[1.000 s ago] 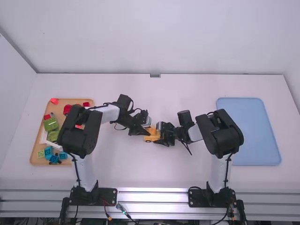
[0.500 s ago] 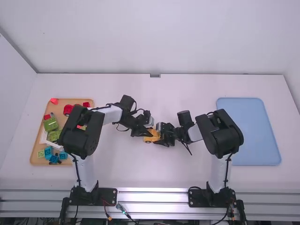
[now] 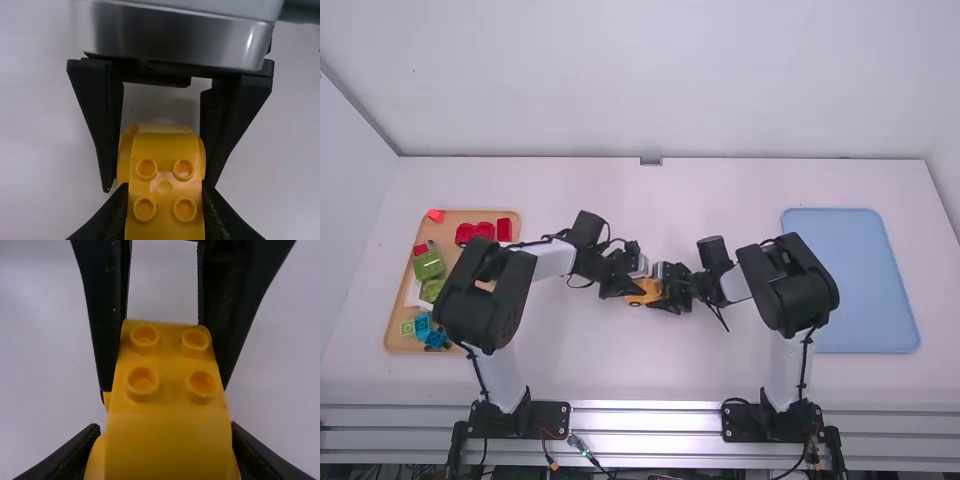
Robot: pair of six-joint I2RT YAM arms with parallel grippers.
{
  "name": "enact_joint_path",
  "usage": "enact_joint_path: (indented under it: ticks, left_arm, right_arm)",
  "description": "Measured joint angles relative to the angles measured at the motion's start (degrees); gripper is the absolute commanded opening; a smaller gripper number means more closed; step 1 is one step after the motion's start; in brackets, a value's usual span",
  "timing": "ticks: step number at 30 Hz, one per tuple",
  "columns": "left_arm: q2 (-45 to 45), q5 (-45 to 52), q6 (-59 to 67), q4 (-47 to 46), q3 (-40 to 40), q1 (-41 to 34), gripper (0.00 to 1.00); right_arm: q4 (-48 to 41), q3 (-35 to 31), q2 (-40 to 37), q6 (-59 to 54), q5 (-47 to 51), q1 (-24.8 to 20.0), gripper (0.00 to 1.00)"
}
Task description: Assemble lego blocks to make yellow taxi
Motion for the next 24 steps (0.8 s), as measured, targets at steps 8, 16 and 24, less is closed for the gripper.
enact_joint_path:
  ticks: [8, 16, 24]
  left_arm:
    - [-2.1, -0.5, -2.7, 12.7, -6.6, 0.0, 0.02]
    - [-2.3, 0.6, -6.6, 15.6, -8.3, 0.0, 0.02]
    - [-2.3, -0.2, -5.4, 10.8, -6.6, 0.0, 0.02]
  right_arm:
    - [-0.1, 0.0, 0.0, 0.0, 0.2, -0.2, 0.4]
    - [-0.5, 0.0, 0.0, 0.0, 0.0, -0.2, 0.42]
    - [-0.6, 0.0, 0.0, -0.1, -0.1, -0.2, 0.42]
